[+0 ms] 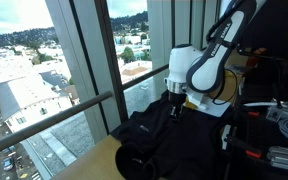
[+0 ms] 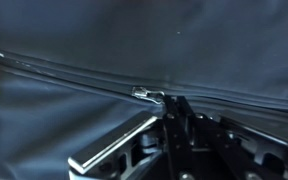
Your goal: Close the zipper on the black jacket.
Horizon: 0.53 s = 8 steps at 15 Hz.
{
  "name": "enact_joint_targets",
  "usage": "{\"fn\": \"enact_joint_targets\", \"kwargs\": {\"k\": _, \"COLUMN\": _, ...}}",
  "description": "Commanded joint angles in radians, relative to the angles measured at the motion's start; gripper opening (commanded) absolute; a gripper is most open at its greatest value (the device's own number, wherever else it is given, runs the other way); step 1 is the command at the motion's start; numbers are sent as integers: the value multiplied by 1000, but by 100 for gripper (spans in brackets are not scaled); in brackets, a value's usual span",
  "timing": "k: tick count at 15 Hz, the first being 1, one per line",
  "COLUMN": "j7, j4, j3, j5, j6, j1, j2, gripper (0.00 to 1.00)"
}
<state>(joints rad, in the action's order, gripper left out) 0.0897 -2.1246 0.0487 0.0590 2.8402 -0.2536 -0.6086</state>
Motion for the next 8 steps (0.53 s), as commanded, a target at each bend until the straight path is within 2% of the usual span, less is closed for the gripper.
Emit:
{"fn": "enact_joint_targets", "kwargs": {"k": 1, "j7": 74, "j4": 118, "j3": -41, "j5": -3, "j6": -107, "j1": -51, "j2": -35, "gripper": 2}}
{"fn": "enact_joint_targets", "kwargs": {"k": 8, "j7": 178, "j4": 407, "j3": -155, "j5": -45, "j6": -365, "j1": -104, "j2": -146, "gripper": 2}}
